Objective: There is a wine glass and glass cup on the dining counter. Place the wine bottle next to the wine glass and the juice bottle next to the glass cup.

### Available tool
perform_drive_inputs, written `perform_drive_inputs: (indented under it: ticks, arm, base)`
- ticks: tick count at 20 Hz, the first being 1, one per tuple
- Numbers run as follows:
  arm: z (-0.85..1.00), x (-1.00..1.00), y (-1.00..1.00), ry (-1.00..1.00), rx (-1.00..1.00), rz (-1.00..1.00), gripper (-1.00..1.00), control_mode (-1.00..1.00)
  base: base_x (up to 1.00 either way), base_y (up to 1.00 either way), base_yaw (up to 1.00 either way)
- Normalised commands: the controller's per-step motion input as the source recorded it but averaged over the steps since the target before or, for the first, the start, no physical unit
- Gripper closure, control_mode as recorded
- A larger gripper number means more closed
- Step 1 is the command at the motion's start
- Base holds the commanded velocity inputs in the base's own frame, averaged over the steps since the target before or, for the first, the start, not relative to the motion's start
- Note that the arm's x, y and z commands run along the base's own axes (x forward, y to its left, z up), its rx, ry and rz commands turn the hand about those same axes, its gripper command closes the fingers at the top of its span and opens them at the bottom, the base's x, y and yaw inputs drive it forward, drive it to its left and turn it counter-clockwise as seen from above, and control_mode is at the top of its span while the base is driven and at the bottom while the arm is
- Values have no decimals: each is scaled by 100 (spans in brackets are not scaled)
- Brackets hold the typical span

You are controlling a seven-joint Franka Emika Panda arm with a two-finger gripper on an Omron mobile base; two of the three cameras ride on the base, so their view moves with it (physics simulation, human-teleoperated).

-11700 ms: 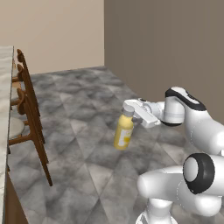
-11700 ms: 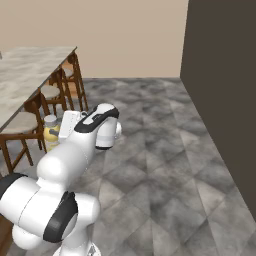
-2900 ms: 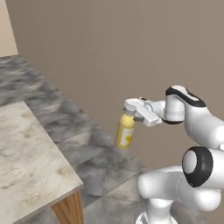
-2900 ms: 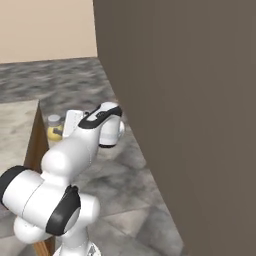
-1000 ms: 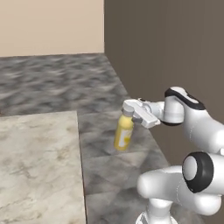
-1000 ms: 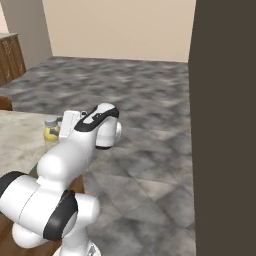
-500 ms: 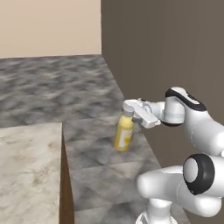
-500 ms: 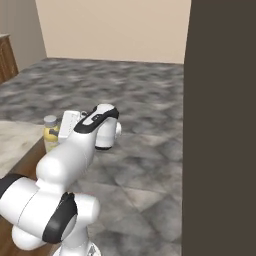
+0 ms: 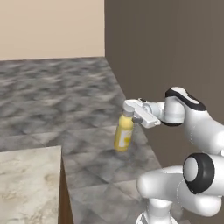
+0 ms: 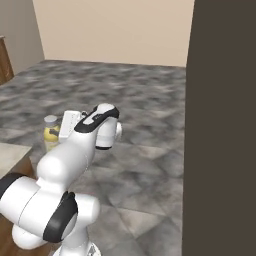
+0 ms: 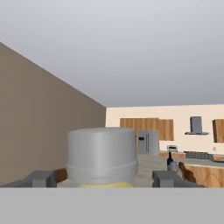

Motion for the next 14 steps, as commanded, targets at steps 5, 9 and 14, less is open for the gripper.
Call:
perform_drive_inputs:
  ticks: [5,9,14]
  arm:
    - [0,0,0,0,0,0,100,100]
    - [0,0,0,0,0,0,100,100]
    - [0,0,0,0,0,0,100,100]
  base:
    - [80,-12,8]
    - [79,-9,6]
    - [78,-9,8]
